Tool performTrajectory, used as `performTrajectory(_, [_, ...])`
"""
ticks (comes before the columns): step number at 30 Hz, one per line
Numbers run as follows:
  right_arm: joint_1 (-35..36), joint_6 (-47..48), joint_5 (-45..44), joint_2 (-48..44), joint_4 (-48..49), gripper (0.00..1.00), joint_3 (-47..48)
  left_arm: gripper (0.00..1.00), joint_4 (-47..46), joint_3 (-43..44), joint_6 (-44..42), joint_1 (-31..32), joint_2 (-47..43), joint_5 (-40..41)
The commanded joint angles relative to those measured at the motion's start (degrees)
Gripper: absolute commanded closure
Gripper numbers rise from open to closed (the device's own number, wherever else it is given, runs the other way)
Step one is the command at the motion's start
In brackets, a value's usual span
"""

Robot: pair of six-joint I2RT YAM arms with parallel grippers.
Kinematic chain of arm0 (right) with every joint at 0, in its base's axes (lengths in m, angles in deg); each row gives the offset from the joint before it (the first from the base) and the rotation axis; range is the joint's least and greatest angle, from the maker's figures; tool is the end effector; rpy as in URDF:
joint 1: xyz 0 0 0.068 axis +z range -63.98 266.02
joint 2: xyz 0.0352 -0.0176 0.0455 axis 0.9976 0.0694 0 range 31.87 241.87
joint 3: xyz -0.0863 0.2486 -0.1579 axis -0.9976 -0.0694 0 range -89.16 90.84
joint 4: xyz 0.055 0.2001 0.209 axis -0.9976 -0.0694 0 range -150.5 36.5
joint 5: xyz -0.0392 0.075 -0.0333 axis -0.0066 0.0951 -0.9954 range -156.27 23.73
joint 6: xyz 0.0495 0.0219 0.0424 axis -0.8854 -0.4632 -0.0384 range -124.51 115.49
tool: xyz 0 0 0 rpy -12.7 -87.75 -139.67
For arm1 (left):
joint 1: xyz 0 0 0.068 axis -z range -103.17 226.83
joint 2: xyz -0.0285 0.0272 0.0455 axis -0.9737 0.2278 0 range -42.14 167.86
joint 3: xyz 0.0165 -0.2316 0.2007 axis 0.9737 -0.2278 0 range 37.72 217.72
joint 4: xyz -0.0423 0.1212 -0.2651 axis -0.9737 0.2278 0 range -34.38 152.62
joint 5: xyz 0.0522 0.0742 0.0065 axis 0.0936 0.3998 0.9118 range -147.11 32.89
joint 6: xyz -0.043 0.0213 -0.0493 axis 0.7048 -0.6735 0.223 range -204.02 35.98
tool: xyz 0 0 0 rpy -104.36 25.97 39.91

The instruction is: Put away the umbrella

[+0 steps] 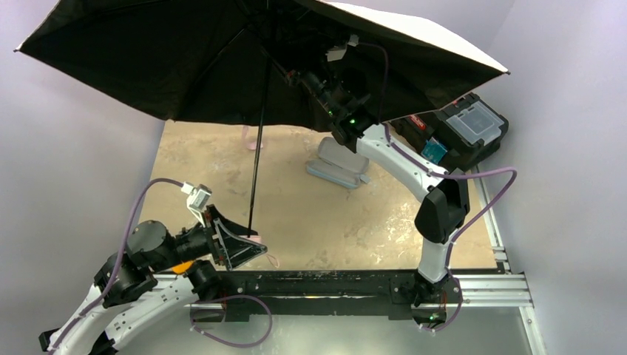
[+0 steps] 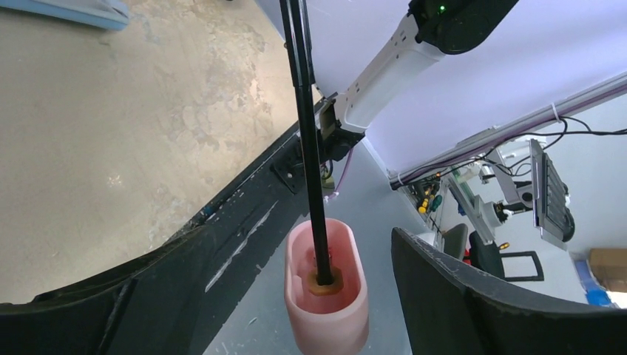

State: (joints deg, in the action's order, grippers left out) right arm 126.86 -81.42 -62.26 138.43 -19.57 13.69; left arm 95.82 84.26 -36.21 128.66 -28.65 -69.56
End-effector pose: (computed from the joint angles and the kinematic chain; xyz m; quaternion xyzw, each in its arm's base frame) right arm 0.3761 0.3301 0.5072 0.1254 0.4830 0.7507 0.4330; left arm 0.0267 -0.0534 0.3704 0.0978 0.7424 -0.5550 0.3622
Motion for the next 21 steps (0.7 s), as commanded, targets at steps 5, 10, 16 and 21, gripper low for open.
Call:
performTrajectory(5, [0.30, -0.08, -0.76, -0.70, 3.78, 1.00, 4.29, 0.27, -5.94, -1.15, 0.37, 0.18, 1.43, -3.40])
performTrajectory(10, [0.42, -0.17, -0.33, -0.57, 3.78, 1.00, 4.15, 0.49, -5.60, -1.64, 0.44, 0.16, 1.29, -2.45])
performTrajectory(16, [0.68, 0.70, 2.63, -0.89, 3.76, 1.00, 3.51, 1.00, -6.02, -0.66, 1.51, 0.12, 2.43, -0.10])
performTrajectory(21, [1.52, 4.33, 10.59, -2.04, 0.74, 1.00, 2.28, 1.00, -4.30, 5.60, -0.14, 0.11, 5.11, 4.23])
